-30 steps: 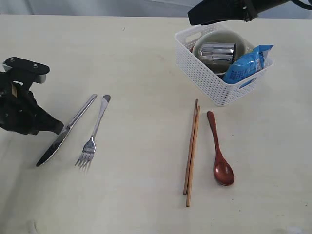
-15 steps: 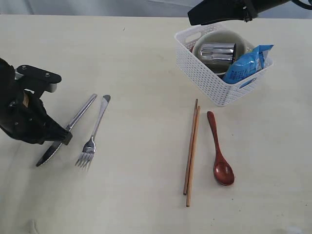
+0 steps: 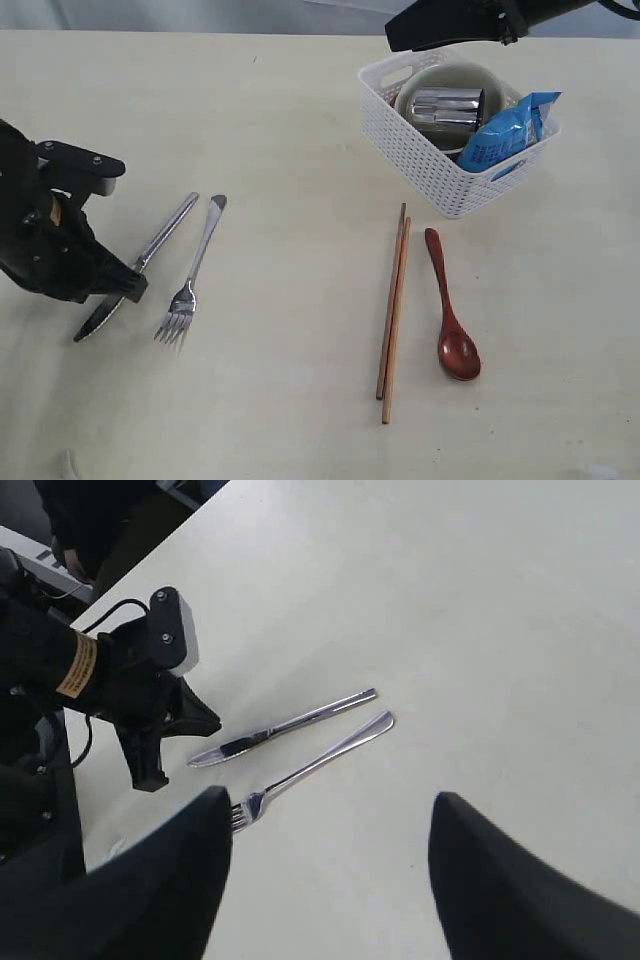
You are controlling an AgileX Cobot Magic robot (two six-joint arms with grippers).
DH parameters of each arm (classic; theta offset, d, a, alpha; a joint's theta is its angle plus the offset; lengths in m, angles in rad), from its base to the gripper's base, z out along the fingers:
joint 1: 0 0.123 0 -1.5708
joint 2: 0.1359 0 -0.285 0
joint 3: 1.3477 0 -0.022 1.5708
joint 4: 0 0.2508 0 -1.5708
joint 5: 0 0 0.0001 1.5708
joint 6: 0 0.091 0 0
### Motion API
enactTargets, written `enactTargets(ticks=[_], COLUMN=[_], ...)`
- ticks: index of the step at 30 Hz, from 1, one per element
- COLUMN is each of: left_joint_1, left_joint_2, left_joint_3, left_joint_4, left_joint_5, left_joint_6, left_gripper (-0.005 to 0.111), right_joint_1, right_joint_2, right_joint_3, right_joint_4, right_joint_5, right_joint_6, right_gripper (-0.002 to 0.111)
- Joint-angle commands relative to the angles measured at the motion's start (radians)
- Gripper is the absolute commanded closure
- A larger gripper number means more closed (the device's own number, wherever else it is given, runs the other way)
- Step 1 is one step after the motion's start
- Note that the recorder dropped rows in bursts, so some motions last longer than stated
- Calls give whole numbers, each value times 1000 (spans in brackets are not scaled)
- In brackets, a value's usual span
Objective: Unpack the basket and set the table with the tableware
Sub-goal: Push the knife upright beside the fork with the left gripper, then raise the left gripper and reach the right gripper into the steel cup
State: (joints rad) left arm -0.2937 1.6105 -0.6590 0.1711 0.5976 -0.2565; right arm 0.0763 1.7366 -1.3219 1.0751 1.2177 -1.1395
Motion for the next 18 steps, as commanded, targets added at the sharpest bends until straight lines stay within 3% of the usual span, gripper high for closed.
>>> enactTargets(ticks=[1,7,14,18], left_joint_1=[-6,-16,-128,-159], left_joint_2=[54,80,80,80], left_joint_3=[3,3,3,3], left_joint_4=[1,-26,-30,-30], left_joint_5=[-8,-8,-14,-16], left_joint_6=[-32,-34,-46,-67], left_gripper=[107,107,107,107], right_joint_1=[-1,-1,-1,-1], right_joint_2=[-8,-8,-8,-8], right_joint_3=[4,4,4,4], right_joint_4=[18,19,23,23], right_joint_5=[3,3,3,3], right_joint_6=[-8,-9,-9,-9], right_gripper=[52,52,52,52])
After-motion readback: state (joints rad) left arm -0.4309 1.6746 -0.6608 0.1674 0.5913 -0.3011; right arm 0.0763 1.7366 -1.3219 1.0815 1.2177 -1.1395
